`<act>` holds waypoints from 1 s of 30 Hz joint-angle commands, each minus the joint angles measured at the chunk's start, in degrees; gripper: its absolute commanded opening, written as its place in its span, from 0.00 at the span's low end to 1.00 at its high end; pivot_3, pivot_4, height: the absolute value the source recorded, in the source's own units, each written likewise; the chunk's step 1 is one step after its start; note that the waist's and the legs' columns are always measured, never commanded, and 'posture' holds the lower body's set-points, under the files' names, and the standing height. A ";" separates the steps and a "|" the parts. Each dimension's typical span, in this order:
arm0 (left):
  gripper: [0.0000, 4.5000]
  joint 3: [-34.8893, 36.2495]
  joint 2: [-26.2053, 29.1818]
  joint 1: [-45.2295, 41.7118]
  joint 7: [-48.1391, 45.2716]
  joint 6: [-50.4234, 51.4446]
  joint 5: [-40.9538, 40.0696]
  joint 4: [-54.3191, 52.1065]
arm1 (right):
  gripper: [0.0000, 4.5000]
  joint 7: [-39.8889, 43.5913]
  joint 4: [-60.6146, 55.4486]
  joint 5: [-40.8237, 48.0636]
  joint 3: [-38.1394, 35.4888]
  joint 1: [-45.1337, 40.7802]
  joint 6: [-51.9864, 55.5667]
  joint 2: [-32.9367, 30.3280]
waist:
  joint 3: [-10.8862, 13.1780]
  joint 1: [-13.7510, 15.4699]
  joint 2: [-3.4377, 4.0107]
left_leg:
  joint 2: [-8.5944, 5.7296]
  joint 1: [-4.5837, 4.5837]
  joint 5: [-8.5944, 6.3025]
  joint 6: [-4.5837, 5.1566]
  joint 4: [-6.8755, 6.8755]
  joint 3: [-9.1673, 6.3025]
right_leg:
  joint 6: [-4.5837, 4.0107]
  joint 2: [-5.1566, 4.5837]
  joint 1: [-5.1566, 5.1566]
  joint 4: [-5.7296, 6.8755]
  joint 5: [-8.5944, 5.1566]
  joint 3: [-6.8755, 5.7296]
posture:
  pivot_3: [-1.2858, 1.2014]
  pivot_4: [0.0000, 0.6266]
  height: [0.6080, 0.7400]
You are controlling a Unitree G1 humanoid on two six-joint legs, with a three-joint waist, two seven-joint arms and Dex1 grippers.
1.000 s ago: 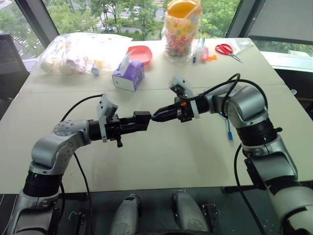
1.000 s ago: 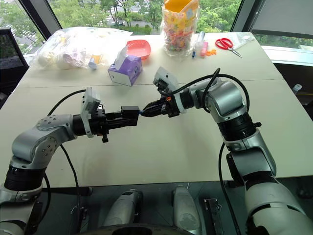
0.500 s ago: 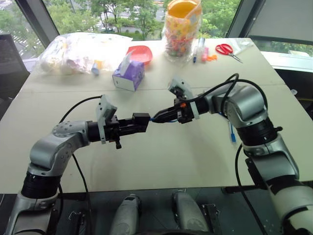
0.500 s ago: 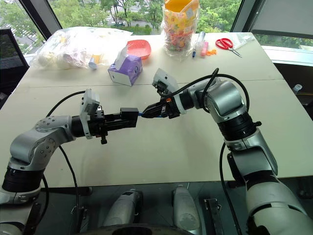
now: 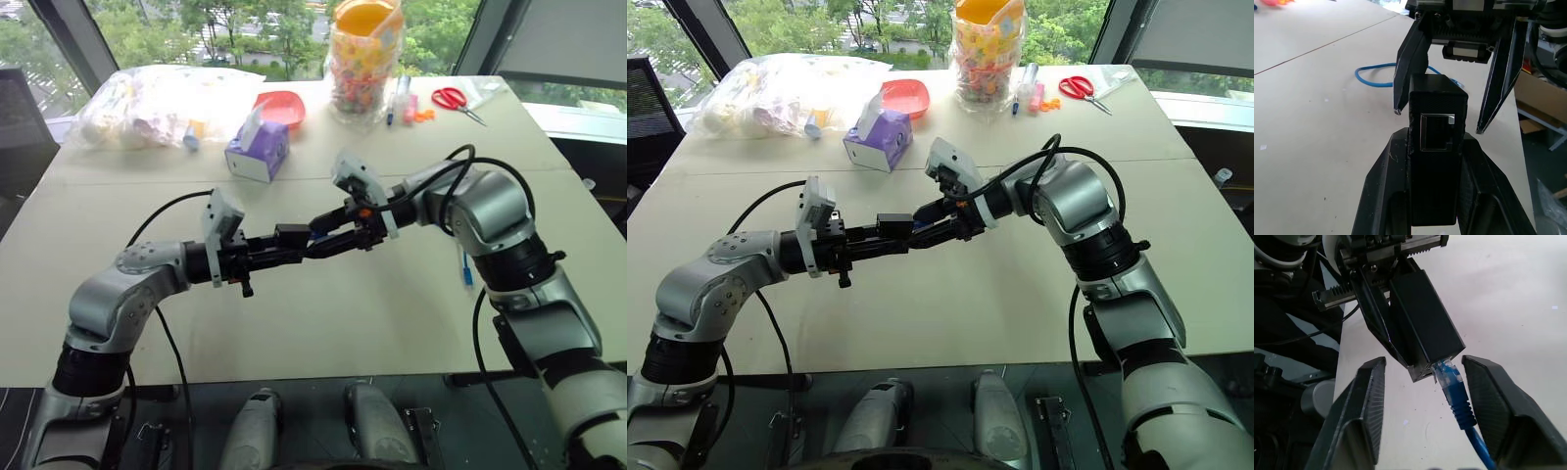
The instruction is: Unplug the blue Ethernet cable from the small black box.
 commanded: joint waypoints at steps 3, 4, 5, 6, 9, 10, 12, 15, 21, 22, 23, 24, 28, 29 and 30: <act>0.12 0.61 0.17 -0.55 0.26 -0.32 -0.90 -2.15 | 0.52 0.95 -0.55 0.81 -0.22 -2.30 -0.38 -0.22 | 0.00 0.01 0.00 | 0.00 0.00 0.00 0.00 0.00 0.00 | 0.00 0.00 0.00 -0.01 0.00 0.00 | 0.52 0.24 1.00; 0.12 0.68 0.32 -0.45 0.18 -0.35 -0.92 -2.21 | 0.52 1.16 -0.49 0.76 -0.11 -2.38 -0.48 -0.38 | 0.00 0.00 0.00 | 0.00 0.00 0.00 0.00 -0.01 0.00 | 0.00 0.00 0.00 -0.01 0.00 0.00 | 0.52 0.24 1.00; 0.12 0.74 0.47 -0.36 0.07 -0.39 -0.93 -2.25 | 0.52 1.37 -0.41 0.73 -0.03 -2.47 -0.52 -0.54 | 0.00 0.00 0.00 | 0.00 0.00 0.00 0.00 -0.01 0.00 | 0.00 0.00 0.00 -0.01 0.00 0.00 | 0.52 0.24 1.00; 0.12 0.73 0.59 -0.27 -0.01 -0.42 -0.88 -2.34 | 0.52 1.56 -0.38 0.69 -0.02 -2.46 -0.64 -0.74 | 0.00 0.00 0.00 | 0.00 0.00 0.00 0.00 -0.01 0.00 | 0.00 0.00 0.00 -0.01 0.00 0.00 | 0.52 0.24 1.00; 0.12 0.81 0.89 -0.19 -0.28 -0.47 -0.86 -2.37 | 0.52 2.10 -0.12 0.37 0.06 -2.49 -1.03 -1.24 | 0.00 -0.01 0.00 | 0.00 0.00 0.00 0.00 -0.01 0.00 | 0.00 0.00 0.00 0.00 0.00 0.00 | 0.52 0.24 1.00; 0.12 0.85 0.98 -0.15 -0.38 -0.48 -0.87 -2.39 | 0.52 2.24 -0.09 0.33 0.07 -2.48 -1.06 -1.36 | 0.00 -0.01 0.00 | 0.00 0.00 0.00 0.00 -0.01 0.00 | 0.00 0.00 0.00 0.00 0.00 0.00 | 0.52 0.24 1.00; 0.12 0.87 1.15 -0.14 -0.59 -0.50 -0.90 -2.40 | 0.52 2.40 -0.07 0.32 0.10 -2.47 -1.04 -1.47 | 0.00 -0.04 0.00 | 0.00 0.00 0.00 0.00 -0.01 0.00 | 0.00 0.00 0.00 0.00 0.00 0.00 | 0.52 0.24 1.00; 0.12 0.80 1.31 -0.11 -0.77 -0.59 -0.89 -2.38 | 0.40 2.46 -0.19 0.40 0.20 -2.39 -0.73 -1.51 | 0.00 -0.02 0.00 | 0.00 0.00 0.00 0.00 -0.01 0.00 | 0.00 0.00 0.00 0.00 0.00 0.00 | 0.52 0.24 1.00; 0.12 0.51 1.42 -0.08 -1.21 -0.82 -0.52 -2.34 | 0.01 2.71 -0.01 0.06 0.56 -2.51 -0.95 -1.32 | 0.01 -0.01 -0.01 | 0.00 -0.01 0.00 0.00 -0.01 0.00 | 0.00 0.00 -0.01 0.00 0.00 -0.01 | 0.52 0.24 1.00; 0.12 0.44 1.41 -0.05 -1.27 -0.88 -0.44 -2.32 | 0.01 2.78 0.05 -0.01 0.64 -2.57 -1.00 -1.28 | 0.01 -0.01 -0.01 | 0.00 0.00 0.00 0.00 -0.01 0.00 | 0.00 0.00 -0.01 -0.01 0.00 0.00 | 0.52 0.24 1.00; 0.12 0.40 1.39 -0.03 -1.30 -0.91 -0.38 -2.30 | 0.01 2.83 0.09 -0.05 0.68 -2.61 -1.04 -1.24 | 0.01 -0.01 -0.01 | 0.00 0.00 0.00 0.00 -0.01 0.00 | 0.00 0.00 -0.01 0.00 0.00 0.00 | 0.52 0.24 1.00; 0.12 0.35 1.39 0.00 -1.35 -0.95 -0.33 -2.29 | 0.01 2.90 0.11 -0.13 0.78 -2.66 -1.09 -1.21 | 0.01 -0.02 -0.01 | 0.00 -0.01 0.00 0.00 -0.01 0.00 | 0.00 0.00 -0.01 -0.01 0.00 0.00 | 0.52 0.24 1.00; 0.12 0.21 1.56 0.32 -1.68 -1.23 -0.05 -2.47 | 0.01 3.28 0.23 -0.38 1.33 -2.97 -1.06 -1.12 | 0.01 -0.05 -0.01 | 0.00 0.00 0.00 0.00 -0.01 0.00 | 0.00 0.00 -0.01 0.00 0.00 0.00 | 0.52 0.24 1.00; 0.12 0.26 1.59 0.44 -1.75 -1.29 -0.05 -2.58 | 0.01 3.32 0.31 -0.47 1.51 -3.04 -1.08 -1.12 | 0.01 -0.03 -0.01 | 0.00 0.00 0.00 0.00 -0.02 0.00 | 0.00 0.00 -0.01 0.00 0.00 0.00 | 0.52 0.24 1.00; 0.12 0.28 1.58 0.52 -1.77 -1.29 -0.05 -2.69 | 0.01 3.40 0.35 -0.55 1.61 -3.05 -1.11 -1.16 | 0.01 -0.02 -0.01 | 0.00 -0.01 0.00 0.00 -0.01 0.00 | 0.00 0.00 -0.01 0.00 0.00 0.00 | 0.52 0.24 1.00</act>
